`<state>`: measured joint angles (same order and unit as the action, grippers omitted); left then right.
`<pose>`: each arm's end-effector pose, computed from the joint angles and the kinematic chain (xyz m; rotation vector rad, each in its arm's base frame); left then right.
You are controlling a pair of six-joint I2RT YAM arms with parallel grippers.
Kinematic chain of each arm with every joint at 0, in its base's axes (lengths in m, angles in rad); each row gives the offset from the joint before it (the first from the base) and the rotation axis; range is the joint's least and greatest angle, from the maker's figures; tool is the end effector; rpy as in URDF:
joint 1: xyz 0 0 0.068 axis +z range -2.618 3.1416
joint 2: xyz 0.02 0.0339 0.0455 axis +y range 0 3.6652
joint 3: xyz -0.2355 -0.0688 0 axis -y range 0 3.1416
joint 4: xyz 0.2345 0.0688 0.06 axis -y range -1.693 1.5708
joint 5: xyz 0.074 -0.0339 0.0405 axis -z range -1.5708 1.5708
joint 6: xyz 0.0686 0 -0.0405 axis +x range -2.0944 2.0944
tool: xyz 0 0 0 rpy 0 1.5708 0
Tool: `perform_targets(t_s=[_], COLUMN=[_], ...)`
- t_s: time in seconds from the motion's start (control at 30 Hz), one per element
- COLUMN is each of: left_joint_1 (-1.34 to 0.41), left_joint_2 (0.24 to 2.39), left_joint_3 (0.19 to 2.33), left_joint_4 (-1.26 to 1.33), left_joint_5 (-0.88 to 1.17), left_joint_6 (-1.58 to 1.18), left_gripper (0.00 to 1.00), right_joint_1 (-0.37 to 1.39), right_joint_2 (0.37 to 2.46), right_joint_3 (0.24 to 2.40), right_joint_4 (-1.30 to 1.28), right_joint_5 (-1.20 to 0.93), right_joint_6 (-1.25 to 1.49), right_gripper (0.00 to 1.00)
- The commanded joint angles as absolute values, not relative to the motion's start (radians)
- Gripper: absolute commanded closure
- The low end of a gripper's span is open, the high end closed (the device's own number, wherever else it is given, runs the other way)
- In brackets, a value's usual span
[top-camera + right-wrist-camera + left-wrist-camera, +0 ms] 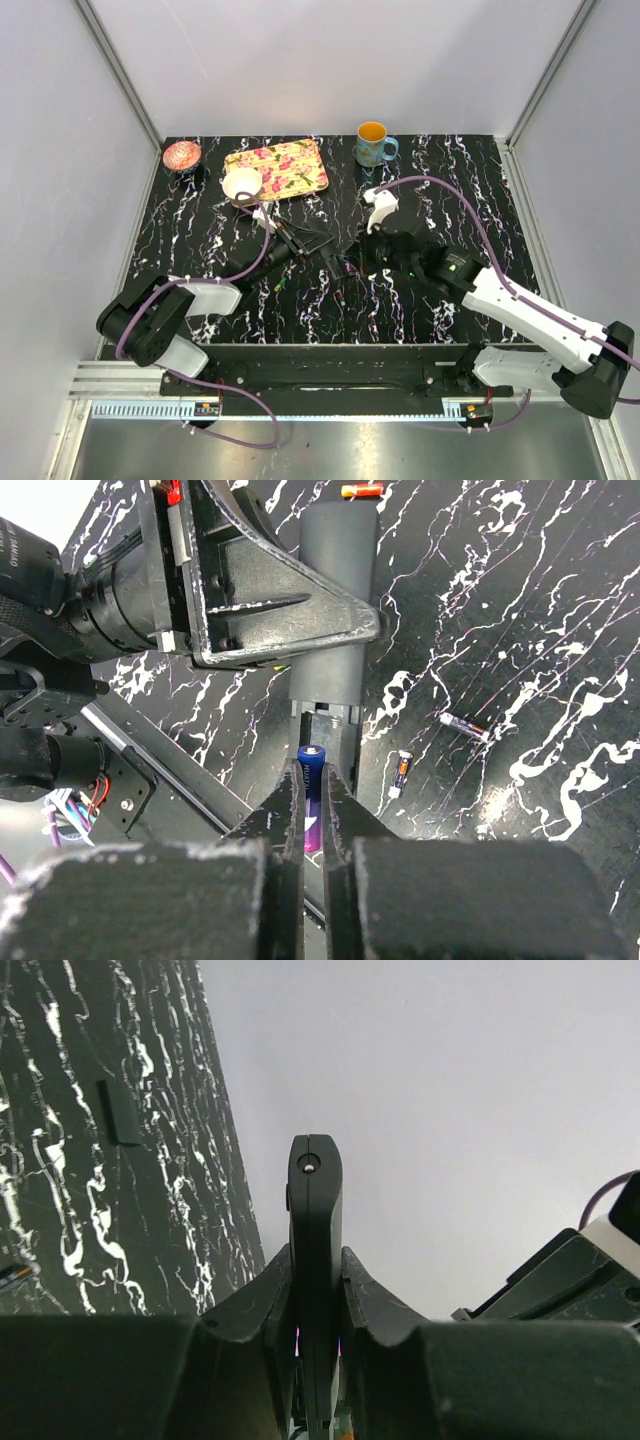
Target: Load the batteries into the remote control
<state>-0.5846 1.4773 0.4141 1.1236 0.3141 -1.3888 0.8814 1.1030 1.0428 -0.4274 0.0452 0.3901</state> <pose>0.2413 -0.1851 0.1806 -0.4236 1.7658 -1.7433 0.1788 0.2121 0.3027 -0.4925 2.0840 0.7259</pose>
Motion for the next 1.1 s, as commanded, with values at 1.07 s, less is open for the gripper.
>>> perform_targets(t_s=[1.07], left_joint_1=[-0.6], left_joint_2=[1.485], left_joint_3=[0.483], left_joint_4=[1.302], left_joint_5=[0.31], left_joint_6=[-1.451], left_gripper=[1.0], right_joint_1=[0.963], right_joint_2=[1.223], right_joint_3=[1.043], right_joint_4=[-0.239], right_joint_5=[0.181], right_joint_6=[0.37], right_gripper=[1.0])
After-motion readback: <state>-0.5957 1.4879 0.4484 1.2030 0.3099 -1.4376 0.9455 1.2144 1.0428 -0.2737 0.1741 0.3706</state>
